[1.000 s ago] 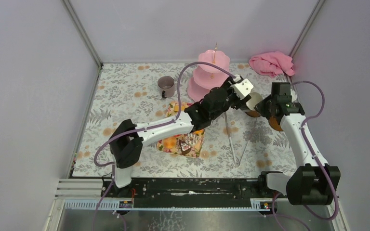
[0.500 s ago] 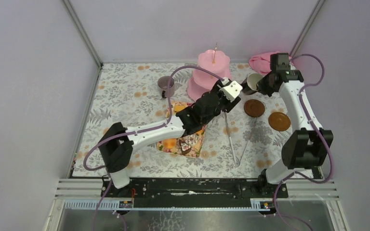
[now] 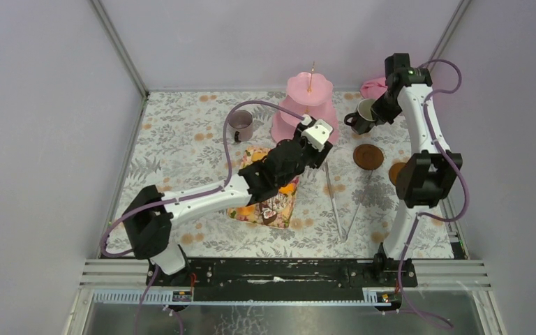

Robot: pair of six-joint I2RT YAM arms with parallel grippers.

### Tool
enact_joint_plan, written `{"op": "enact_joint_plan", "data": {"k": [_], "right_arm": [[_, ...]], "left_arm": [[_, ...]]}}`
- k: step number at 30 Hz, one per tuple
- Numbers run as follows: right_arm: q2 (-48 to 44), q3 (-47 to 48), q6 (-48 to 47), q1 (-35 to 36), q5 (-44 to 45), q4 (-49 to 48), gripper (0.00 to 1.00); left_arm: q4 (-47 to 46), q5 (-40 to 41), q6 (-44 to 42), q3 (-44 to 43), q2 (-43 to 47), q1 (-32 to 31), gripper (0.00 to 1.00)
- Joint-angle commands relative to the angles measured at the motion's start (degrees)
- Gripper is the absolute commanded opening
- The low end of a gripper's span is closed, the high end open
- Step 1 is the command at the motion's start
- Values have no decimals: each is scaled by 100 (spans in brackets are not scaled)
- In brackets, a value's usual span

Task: Serve the afternoon tea
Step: Place the cup on the coaster.

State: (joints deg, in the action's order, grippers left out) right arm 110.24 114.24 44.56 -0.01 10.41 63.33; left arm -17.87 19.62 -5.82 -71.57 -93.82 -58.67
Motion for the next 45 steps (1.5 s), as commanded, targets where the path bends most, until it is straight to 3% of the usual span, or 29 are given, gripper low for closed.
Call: {"op": "enact_joint_plan", "data": {"k": [1,9,24,45], "right_arm": [[257,927,-24,27,252,769,0],[790,1445,-115,-6,499,1322,0],[447,-278,-273,-331,387,489,0],[387,-1096,-462,-543,123,-271,0]], "left_arm": [[-25,263,295,248,380,-28,59],[174,461,682,435,699,-33,59],[93,564,858,834,1052,-47,60],[-181,617,786,944,896,-50,59]]}}
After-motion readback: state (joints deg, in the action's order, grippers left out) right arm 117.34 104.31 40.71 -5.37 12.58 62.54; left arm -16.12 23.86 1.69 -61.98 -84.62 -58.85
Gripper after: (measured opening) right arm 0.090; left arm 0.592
